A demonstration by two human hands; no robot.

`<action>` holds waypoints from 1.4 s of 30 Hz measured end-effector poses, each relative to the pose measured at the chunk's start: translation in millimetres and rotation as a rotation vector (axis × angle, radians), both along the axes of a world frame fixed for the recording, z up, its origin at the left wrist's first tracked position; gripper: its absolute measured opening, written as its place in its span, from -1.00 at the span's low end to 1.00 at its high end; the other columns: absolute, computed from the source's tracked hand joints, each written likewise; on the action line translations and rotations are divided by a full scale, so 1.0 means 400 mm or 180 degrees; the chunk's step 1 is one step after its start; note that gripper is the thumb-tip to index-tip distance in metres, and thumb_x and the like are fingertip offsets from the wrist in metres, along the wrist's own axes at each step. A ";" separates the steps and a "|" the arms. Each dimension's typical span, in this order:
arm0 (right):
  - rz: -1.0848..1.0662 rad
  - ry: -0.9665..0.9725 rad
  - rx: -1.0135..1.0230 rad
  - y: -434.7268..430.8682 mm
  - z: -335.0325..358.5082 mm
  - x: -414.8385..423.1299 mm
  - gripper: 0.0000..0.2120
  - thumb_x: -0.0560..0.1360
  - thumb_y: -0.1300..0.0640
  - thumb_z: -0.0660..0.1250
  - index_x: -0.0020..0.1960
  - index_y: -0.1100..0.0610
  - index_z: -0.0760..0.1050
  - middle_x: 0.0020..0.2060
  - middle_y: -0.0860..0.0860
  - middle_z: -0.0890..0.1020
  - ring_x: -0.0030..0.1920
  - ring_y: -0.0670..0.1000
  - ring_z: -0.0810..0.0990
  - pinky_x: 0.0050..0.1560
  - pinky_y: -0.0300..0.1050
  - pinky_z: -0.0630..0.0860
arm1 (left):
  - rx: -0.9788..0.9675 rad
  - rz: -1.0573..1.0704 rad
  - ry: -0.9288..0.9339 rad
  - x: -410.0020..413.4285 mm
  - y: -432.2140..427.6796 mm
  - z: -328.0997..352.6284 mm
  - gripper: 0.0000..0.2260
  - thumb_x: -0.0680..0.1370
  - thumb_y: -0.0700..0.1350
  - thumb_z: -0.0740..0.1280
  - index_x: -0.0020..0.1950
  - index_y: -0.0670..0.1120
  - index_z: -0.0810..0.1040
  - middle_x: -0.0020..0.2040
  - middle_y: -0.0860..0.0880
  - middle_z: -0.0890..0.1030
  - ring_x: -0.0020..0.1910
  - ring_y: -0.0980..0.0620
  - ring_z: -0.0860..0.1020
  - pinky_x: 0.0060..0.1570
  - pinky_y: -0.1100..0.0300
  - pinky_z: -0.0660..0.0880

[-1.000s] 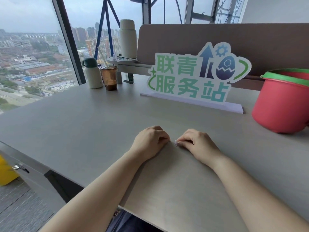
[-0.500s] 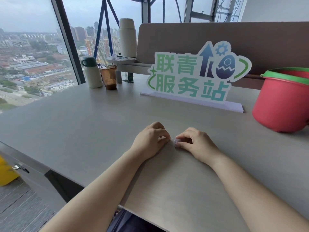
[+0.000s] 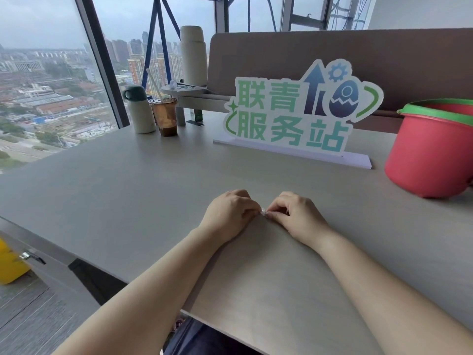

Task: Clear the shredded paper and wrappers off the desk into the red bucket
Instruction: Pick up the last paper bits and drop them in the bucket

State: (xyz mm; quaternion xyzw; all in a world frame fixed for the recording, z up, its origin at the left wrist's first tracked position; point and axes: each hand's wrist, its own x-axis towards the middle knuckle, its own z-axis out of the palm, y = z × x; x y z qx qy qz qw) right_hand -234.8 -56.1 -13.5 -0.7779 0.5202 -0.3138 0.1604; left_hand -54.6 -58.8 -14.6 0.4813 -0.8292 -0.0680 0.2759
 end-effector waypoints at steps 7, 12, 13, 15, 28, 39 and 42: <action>-0.0149 0.0277 -0.0017 0.001 0.001 0.009 -0.87 0.46 0.08 0.36 -0.13 0.15 0.59 -0.10 0.09 0.59 -0.03 0.08 0.56 0.02 -0.08 0.43 | -0.0090 0.0110 -0.0149 -0.006 0.003 0.003 -0.85 0.51 -0.08 0.26 -0.06 0.03 0.63 -0.08 -0.05 0.59 -0.06 -0.09 0.56 -0.10 0.10 0.50; -0.0299 -0.0189 0.0110 -0.006 0.000 -0.006 -0.93 0.44 0.15 0.38 -0.16 0.14 0.59 -0.15 0.06 0.61 -0.09 0.03 0.55 -0.09 -0.20 0.38 | -0.0060 0.0275 -0.0002 -0.005 0.003 0.003 -0.87 0.50 -0.12 0.26 -0.08 -0.01 0.62 -0.09 -0.07 0.57 -0.09 -0.12 0.55 -0.12 0.08 0.49; -0.0345 -0.0284 0.0141 -0.007 -0.001 -0.009 -0.94 0.45 0.15 0.37 -0.16 0.14 0.59 -0.17 0.04 0.60 -0.11 0.01 0.54 -0.13 -0.24 0.35 | -0.0064 0.0289 0.0026 -0.004 0.003 0.002 -0.87 0.50 -0.13 0.27 -0.08 -0.02 0.62 -0.09 -0.07 0.57 -0.10 -0.12 0.55 -0.12 0.08 0.49; -0.0417 -0.0444 0.0214 -0.010 -0.001 -0.014 -0.94 0.45 0.15 0.37 -0.17 0.12 0.59 -0.24 -0.02 0.59 -0.16 -0.04 0.52 -0.20 -0.28 0.36 | -0.0075 0.0313 0.0081 -0.004 0.002 0.000 -0.87 0.51 -0.14 0.27 -0.08 -0.02 0.62 -0.09 -0.07 0.58 -0.10 -0.12 0.56 -0.13 0.11 0.48; -0.0478 -0.0823 0.0348 -0.021 0.000 -0.010 -0.93 0.46 0.12 0.37 -0.15 0.12 0.59 -0.24 0.01 0.64 -0.17 -0.01 0.56 -0.12 -0.20 0.42 | 0.0036 0.0234 0.0386 0.000 0.001 -0.003 -0.90 0.48 -0.12 0.34 -0.10 0.01 0.64 -0.14 -0.01 0.59 -0.18 -0.01 0.56 -0.14 0.15 0.50; -0.0522 -0.1066 0.0510 -0.004 0.038 -0.042 -0.92 0.46 0.12 0.37 -0.18 0.11 0.56 -0.41 -0.10 0.52 -0.37 -0.13 0.43 -0.27 -0.23 0.38 | 0.0498 0.0324 0.0710 -0.015 -0.017 0.032 -0.91 0.51 -0.14 0.32 -0.07 -0.06 0.63 -0.08 -0.02 0.65 -0.12 0.02 0.59 -0.06 0.23 0.47; -0.0506 -0.1002 0.0451 0.009 0.074 -0.070 -0.93 0.47 0.12 0.36 -0.18 0.09 0.55 -0.40 -0.12 0.52 -0.35 -0.15 0.44 -0.27 -0.25 0.36 | 0.0508 0.0175 0.0813 -0.047 -0.023 0.075 -0.90 0.52 -0.15 0.32 -0.06 -0.09 0.64 -0.13 0.03 0.66 -0.14 0.07 0.59 -0.13 0.34 0.45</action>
